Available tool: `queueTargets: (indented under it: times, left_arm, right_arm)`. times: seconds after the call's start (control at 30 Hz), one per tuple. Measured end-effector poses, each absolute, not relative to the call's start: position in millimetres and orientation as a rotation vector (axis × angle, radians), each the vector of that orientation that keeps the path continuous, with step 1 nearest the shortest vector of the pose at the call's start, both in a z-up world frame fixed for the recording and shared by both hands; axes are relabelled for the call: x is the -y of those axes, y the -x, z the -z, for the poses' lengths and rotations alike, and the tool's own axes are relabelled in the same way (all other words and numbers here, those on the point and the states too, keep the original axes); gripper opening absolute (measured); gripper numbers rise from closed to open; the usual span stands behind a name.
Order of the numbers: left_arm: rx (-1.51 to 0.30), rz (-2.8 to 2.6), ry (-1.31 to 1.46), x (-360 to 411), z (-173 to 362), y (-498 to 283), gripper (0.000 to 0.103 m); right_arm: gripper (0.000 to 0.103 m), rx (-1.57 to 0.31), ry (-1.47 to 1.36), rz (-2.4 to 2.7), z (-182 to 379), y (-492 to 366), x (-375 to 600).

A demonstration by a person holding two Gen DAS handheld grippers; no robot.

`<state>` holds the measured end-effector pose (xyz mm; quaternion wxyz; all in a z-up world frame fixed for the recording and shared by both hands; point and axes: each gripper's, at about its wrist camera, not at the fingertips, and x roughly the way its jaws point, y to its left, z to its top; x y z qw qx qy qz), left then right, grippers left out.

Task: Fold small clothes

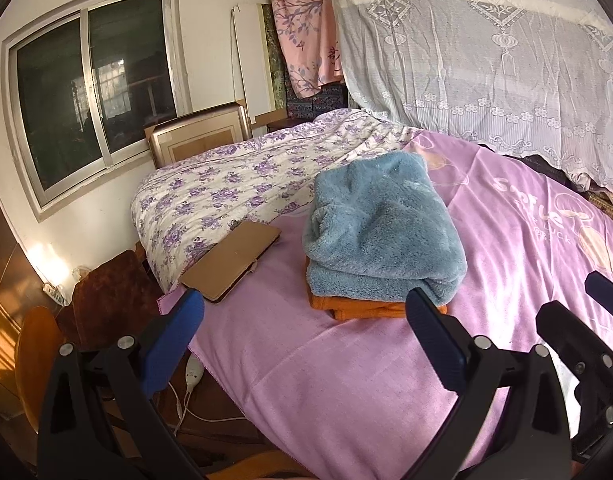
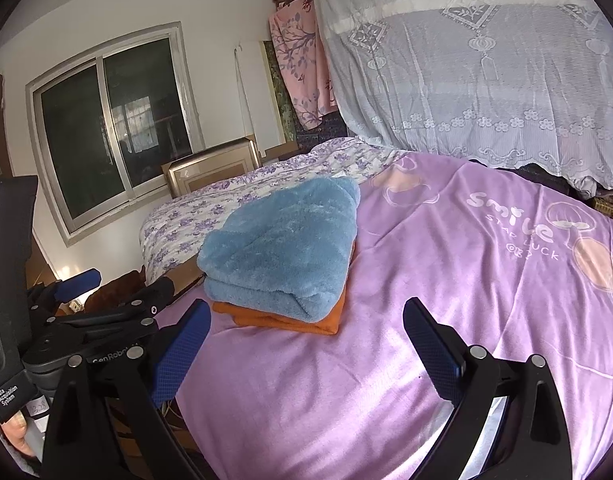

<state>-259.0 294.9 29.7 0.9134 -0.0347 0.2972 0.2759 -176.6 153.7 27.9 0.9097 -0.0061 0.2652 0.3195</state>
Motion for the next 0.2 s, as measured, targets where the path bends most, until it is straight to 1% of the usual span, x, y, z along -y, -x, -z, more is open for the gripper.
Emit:
queueTargets:
  times: [0.2]
  left_arm:
    - [-0.606,-0.570,0.067,-291.0,-30.2,259.7,0.098]
  right_arm:
    - [0.098,-0.549,0.006,-0.655,-27.9,176.6,-152.1]
